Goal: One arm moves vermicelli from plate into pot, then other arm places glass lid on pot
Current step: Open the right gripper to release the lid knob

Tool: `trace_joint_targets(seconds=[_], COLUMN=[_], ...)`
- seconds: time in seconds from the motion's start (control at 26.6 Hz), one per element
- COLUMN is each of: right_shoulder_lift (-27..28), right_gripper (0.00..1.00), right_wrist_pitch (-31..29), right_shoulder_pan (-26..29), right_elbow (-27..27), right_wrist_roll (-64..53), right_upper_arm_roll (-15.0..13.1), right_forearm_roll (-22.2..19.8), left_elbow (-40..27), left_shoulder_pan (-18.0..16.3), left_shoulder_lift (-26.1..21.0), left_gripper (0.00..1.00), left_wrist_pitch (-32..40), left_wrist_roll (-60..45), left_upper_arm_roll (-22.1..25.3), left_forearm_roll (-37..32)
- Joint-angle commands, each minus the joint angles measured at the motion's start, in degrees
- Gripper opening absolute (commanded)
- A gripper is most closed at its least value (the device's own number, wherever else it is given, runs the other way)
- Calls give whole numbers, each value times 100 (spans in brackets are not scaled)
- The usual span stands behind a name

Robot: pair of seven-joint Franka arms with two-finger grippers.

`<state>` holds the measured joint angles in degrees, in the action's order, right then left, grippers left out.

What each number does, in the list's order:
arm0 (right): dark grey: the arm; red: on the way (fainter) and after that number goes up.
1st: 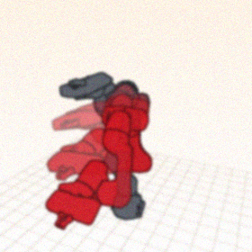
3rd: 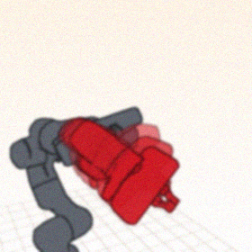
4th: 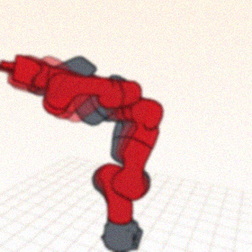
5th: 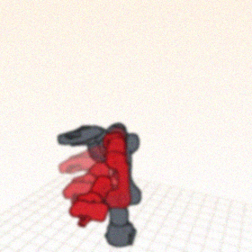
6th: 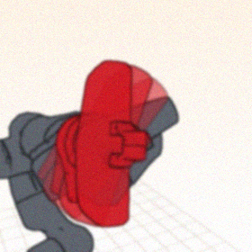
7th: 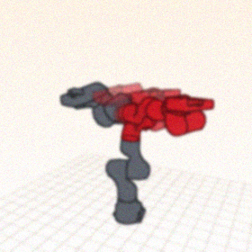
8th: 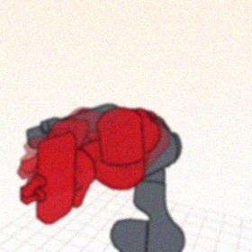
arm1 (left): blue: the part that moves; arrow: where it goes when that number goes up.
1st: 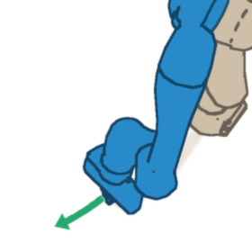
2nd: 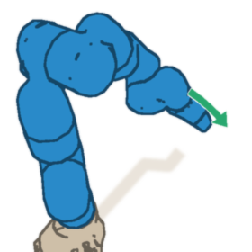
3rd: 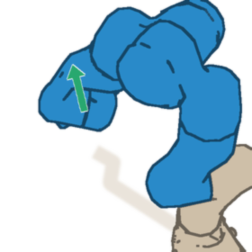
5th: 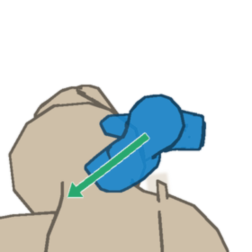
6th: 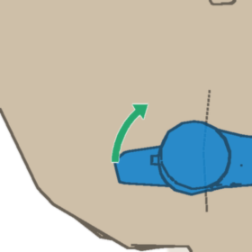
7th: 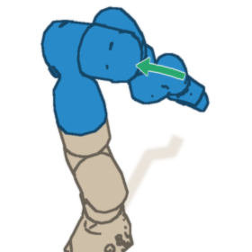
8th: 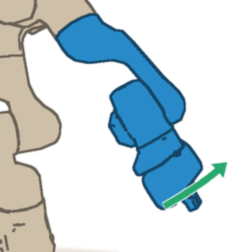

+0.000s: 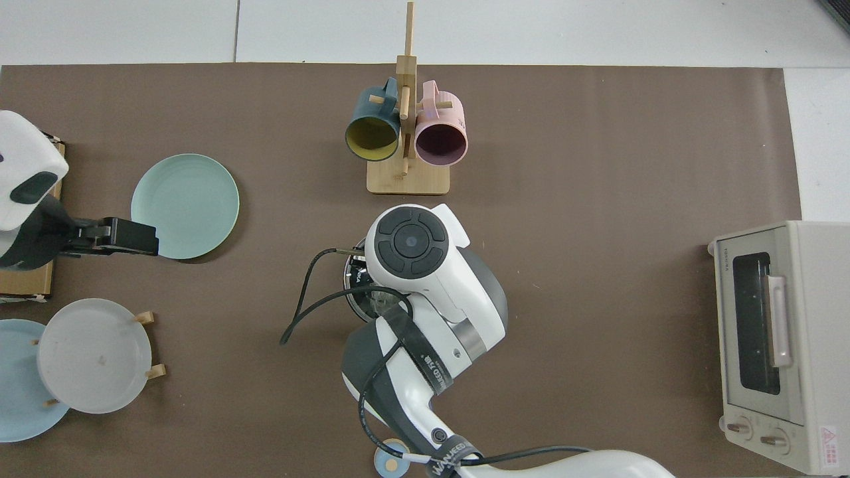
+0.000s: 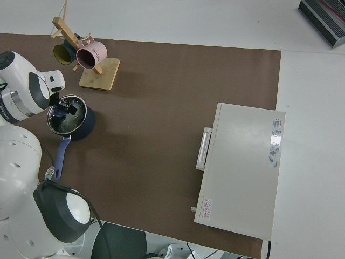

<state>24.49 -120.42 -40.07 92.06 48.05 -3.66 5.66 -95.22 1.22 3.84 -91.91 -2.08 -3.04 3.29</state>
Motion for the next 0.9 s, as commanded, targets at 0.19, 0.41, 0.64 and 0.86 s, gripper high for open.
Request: trace_joint_targets(seconds=[0.19,0.41,0.64,0.86], right_shoulder_lift=[-191,-191,-208,-226], right_gripper=[0,0,0,0], right_wrist_pitch=[-359,-359,-377,-360], right_shoulder_pan=[70,70,70,70], right_elbow=[295,303,365,383], right_wrist_roll=[126,108,64,29], right_upper_arm_roll=[76,76,76,76], right_forearm_roll=[322,322,322,322], left_elbow=[-85,-85,-84,-93], left_shoulder_pan=[45,45,45,45], left_shoulder_lift=[108,108,108,108], left_gripper=[100,100,100,100], left_wrist_pitch=[-20,-20,-20,-20], left_wrist_roll=[6,6,6,6], left_upper_arm_roll=[31,31,31,31], left_forearm_roll=[-118,-118,-118,-118])
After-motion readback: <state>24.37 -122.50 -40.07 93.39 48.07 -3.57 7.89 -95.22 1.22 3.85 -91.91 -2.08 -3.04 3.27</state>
